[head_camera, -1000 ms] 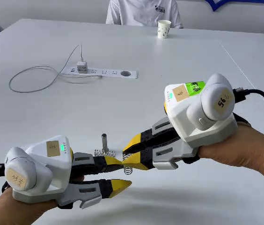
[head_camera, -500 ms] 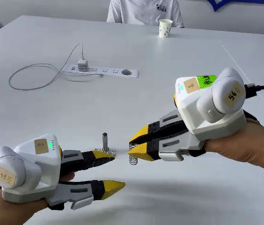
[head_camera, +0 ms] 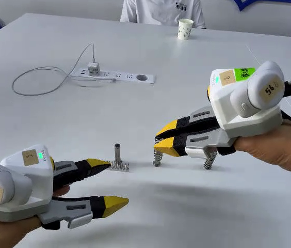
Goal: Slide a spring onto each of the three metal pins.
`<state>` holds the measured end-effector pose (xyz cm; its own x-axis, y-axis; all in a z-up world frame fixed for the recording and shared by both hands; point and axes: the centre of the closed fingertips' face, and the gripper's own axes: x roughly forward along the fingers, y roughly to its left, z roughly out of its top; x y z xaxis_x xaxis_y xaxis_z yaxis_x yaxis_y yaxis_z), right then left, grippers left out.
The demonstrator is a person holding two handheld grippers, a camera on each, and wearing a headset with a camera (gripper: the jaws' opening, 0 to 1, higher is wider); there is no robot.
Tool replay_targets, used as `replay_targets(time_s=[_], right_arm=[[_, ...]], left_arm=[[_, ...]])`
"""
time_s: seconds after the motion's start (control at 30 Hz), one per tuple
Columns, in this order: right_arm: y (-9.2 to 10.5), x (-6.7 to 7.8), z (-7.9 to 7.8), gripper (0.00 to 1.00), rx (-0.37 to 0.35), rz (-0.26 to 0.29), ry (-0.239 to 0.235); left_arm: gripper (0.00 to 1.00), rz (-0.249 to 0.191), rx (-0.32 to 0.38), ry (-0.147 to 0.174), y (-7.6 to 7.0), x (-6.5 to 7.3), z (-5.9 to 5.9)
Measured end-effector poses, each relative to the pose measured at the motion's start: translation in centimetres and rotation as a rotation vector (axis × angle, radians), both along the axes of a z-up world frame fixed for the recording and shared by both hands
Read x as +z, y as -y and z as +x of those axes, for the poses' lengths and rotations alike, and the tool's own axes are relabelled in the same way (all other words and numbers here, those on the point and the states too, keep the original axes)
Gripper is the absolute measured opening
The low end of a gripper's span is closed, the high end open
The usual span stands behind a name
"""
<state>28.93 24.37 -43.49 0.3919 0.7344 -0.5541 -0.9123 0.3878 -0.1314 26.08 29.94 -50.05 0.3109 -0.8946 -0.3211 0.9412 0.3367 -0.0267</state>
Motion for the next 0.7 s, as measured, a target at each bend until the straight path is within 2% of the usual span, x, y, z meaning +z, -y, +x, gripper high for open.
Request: replay_targets(time_s=[0.7], right_arm=[[1.6,-1.1,3.7,0.11,-0.096,0.011,0.029]], left_arm=[[0.56,0.006,0.048,-0.015,-0.7,0.0,-0.1]])
